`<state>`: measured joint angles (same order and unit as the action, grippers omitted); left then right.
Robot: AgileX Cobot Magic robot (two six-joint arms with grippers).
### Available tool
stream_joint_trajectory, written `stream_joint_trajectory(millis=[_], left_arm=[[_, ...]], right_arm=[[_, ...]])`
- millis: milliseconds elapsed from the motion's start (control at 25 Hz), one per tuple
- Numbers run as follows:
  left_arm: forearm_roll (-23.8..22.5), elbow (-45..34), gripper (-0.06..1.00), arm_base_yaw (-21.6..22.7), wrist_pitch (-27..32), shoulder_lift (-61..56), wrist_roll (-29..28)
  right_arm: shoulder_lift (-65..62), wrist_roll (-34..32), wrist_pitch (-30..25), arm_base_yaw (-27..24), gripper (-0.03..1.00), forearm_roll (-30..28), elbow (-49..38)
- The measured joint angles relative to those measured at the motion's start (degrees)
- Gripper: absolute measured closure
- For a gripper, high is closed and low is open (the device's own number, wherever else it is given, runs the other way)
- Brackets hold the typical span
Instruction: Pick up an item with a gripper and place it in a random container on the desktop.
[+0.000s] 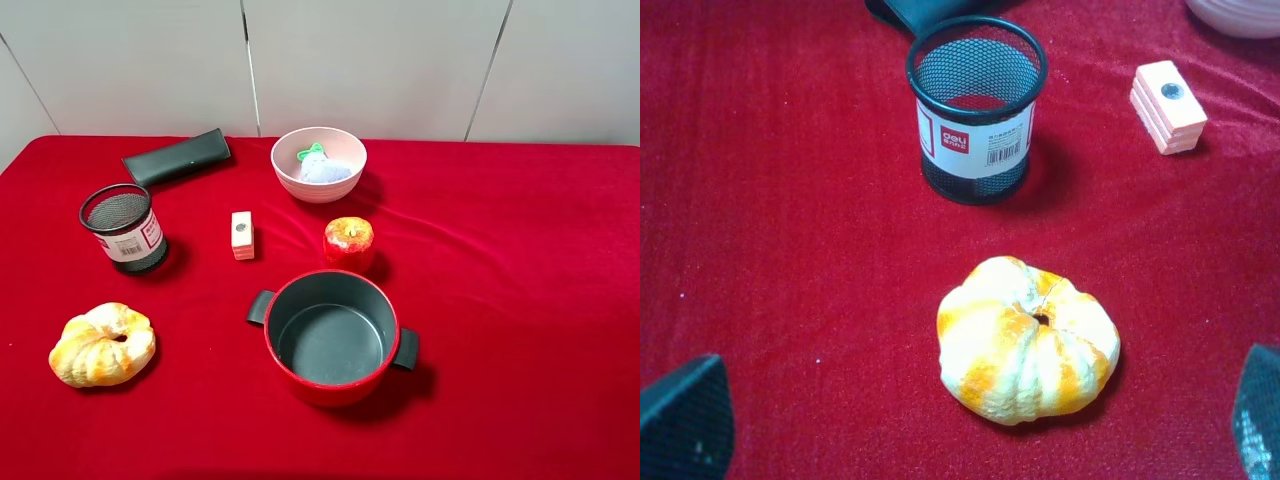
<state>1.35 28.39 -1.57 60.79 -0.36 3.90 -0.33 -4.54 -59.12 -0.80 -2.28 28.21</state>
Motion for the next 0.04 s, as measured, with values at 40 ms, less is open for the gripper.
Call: stream_joint_trajectory(millis=[40], left_arm=[[0.0,0.0,-0.05,0.0,0.0,0.0,0.0]], right_arm=[[0.0,0.0,0.0,0.0,0.27,0.0,0.0]])
